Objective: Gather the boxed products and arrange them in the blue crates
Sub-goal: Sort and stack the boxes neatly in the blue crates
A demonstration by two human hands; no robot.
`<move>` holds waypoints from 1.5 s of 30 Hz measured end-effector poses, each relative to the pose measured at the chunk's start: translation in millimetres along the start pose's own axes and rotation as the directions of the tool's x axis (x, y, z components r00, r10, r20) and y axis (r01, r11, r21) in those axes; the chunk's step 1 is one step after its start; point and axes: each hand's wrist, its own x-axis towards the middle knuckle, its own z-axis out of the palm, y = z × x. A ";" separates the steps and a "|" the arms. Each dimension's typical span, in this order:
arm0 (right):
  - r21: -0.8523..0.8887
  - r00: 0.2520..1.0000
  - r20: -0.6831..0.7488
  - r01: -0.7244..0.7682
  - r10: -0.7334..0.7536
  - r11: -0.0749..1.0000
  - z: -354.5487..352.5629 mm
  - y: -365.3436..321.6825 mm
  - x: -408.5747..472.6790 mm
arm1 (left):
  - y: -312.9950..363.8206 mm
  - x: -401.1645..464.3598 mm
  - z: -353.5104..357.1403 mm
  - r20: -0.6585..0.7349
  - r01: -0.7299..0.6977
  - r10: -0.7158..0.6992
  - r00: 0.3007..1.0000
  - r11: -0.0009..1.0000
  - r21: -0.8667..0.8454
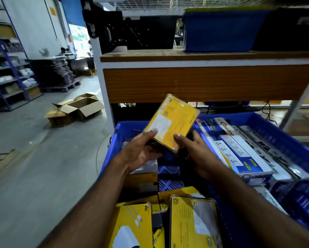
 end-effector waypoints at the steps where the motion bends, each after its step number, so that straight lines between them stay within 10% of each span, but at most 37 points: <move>1: 0.021 0.998 -0.014 0.059 -0.059 0.998 -3.6 -4.0 1.1 | 2.2 1.6 -3.8 -0.025 -0.008 0.008 1.000 1.000 0.004; 8: -0.361 0.951 -0.146 0.206 -0.274 0.909 -14.8 -15.5 -2.5 | -3.1 1.9 -12.8 -0.046 -0.069 0.075 0.996 0.990 0.121; 21: -0.308 0.994 -0.037 0.083 -0.100 0.948 -19.9 -15.5 -5.0 | -7.4 -5.3 -23.7 -0.094 0.062 -0.041 0.995 0.973 0.224; 28: -0.379 0.992 0.024 0.123 -0.124 0.917 -19.1 -15.4 -1.8 | -2.1 -6.3 -23.5 -0.129 -0.054 0.117 0.985 0.908 0.417; 36: -0.700 0.945 0.269 0.324 -0.186 0.636 -17.3 -12.8 -0.8 | 24.3 -20.2 -21.4 -0.027 -0.170 0.387 0.922 0.465 0.869; 45: -0.819 0.852 0.516 0.522 -0.090 0.239 13.0 5.8 7.7 | 32.8 -37.1 -17.2 -0.001 0.001 -0.031 1.000 0.025 1.000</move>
